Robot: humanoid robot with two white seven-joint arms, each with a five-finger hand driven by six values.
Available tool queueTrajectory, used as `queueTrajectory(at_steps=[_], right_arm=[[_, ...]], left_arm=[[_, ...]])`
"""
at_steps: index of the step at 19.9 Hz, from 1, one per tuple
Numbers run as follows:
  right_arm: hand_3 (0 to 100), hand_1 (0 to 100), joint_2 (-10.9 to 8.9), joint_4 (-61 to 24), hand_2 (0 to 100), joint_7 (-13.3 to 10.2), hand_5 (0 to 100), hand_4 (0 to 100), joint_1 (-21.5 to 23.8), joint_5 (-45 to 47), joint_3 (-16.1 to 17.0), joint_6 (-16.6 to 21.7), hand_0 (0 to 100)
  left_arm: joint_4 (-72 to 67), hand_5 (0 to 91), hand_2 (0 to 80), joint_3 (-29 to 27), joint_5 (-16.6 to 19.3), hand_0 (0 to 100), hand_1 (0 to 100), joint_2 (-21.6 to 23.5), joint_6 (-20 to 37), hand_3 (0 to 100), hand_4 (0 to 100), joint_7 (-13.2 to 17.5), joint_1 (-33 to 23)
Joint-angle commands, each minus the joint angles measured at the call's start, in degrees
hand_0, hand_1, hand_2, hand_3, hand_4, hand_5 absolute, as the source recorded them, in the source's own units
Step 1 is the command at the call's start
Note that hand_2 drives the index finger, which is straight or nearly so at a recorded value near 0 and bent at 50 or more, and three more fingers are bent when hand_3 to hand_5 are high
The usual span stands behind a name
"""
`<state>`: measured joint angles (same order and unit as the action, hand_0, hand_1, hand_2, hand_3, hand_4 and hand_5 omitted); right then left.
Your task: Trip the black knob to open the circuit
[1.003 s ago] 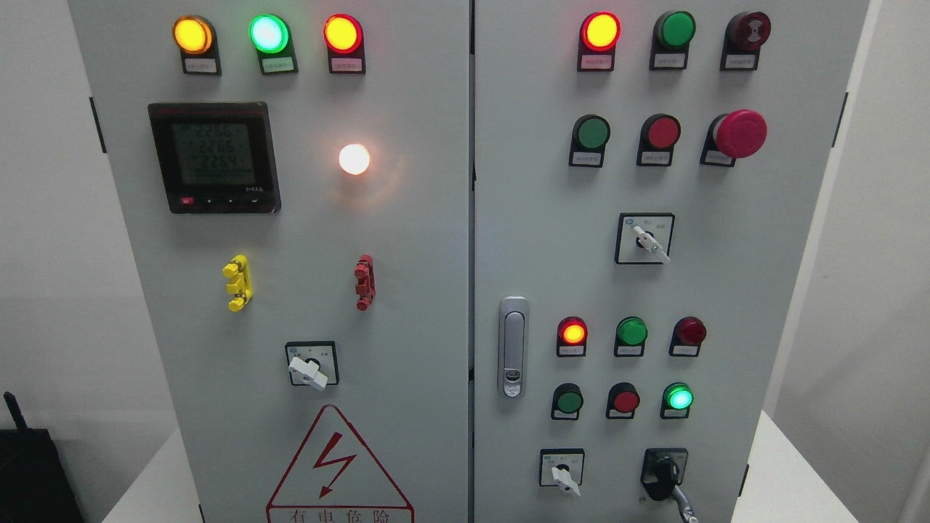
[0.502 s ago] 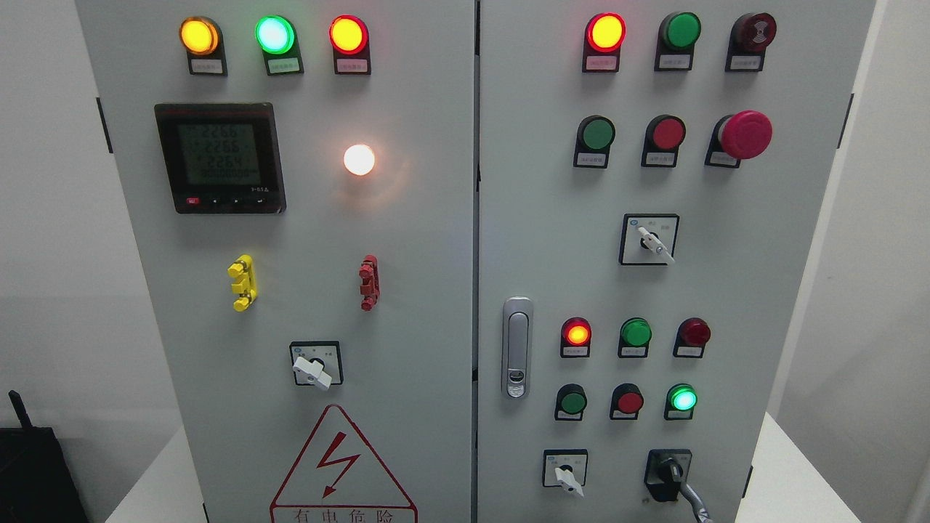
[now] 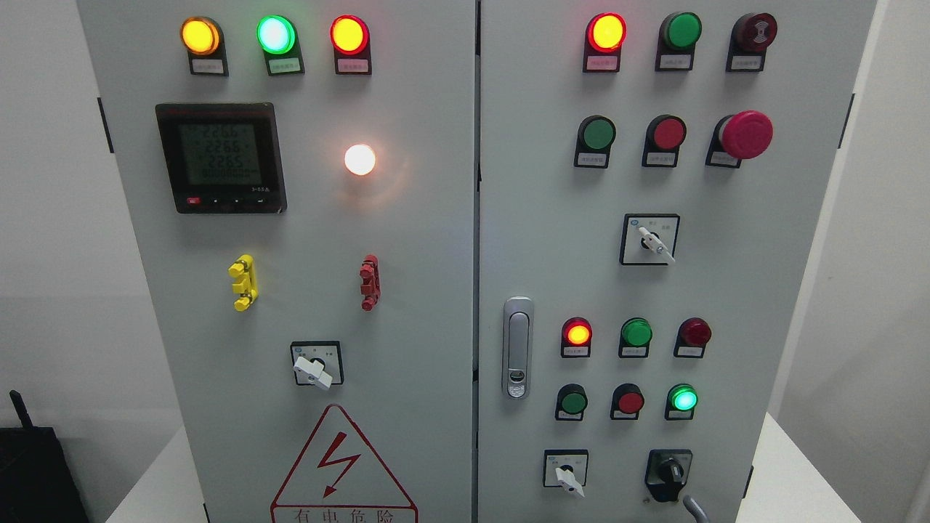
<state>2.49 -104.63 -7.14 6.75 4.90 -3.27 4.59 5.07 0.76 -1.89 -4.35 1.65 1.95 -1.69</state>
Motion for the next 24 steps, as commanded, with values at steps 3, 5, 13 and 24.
queueTrajectory(at_steps=[3,5,13,24], right_arm=[[81,49,0.32,-3.0,0,-0.9,49,63,1.1,0.2,-0.2,1.0,53],[64,40,0.32,-3.9,0,-0.9,39,48,2.0,0.3,-0.2,1.3,41],[21,11,0.15,-8.9,0,-0.8,1,9,7.0,4.1,-1.1,1.7,12],[4,0,-0.38,-10.4,0,-0.4,0,0,11.3,5.6,-1.3,4.0,8]], left_arm=[[-0.1,0.0,0.0,-0.1,-0.1,12,39,0.0,-0.1,0,0,0.0,0.0],[-0.1,0.0,0.0,-0.1,-0.1,12,39,0.0,-0.1,0,0,0.0,0.0],[-0.1,0.0,0.0,-0.1,-0.1,12,39,0.0,-0.1,0,0,0.0,0.0],[-0.1,0.0,0.0,-0.1,-0.1,12,39,0.0,-0.1,0,0,0.0,0.0]])
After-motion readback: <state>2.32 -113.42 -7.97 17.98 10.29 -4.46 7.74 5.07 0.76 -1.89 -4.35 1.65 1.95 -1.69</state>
